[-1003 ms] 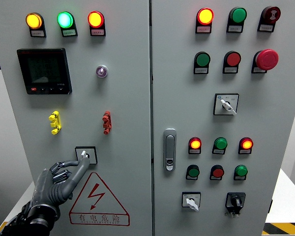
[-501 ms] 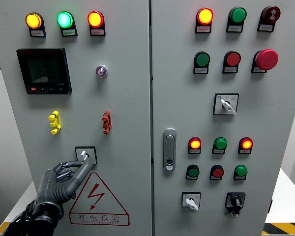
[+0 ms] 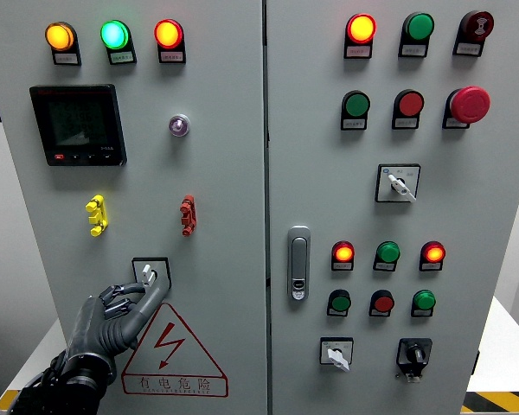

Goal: Turn on light switch 1
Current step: 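Place the left hand's fingers against the white rotary switch knob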

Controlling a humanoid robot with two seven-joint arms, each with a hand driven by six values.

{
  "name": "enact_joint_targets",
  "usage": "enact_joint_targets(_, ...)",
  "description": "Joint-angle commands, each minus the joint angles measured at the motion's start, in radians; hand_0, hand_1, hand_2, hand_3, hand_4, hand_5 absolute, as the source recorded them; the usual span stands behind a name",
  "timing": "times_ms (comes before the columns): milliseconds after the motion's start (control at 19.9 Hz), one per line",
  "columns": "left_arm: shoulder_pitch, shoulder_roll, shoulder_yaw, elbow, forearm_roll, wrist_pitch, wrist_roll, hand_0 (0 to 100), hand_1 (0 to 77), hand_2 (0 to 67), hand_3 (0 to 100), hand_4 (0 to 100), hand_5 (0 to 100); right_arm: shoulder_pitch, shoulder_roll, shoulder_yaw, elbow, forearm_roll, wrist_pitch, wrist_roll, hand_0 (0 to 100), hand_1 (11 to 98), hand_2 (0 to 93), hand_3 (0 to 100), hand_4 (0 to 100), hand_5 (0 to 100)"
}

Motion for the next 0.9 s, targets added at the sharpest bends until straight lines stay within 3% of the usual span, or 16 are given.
enact_joint_targets(0, -0.004, 0.0, 0.0, 0.0, 0.0, 0.002, 0.008, 0, 59.6, 44.5, 90, 100, 100, 0.0, -0.0013, 0.0, 0.0, 0.0, 0.001, 0.0, 0, 19.6, 0.0, 20, 19, 11)
enact_joint_targets(852, -0.012, 0.012, 0.0, 0.0, 0.0, 0.019, 0.025, 0, 55.3, 45.6, 90, 100, 100, 0.0, 0.0003, -0.001, 0.0, 0.0, 0.001, 0.0, 0, 19.4, 0.0, 20, 19, 11)
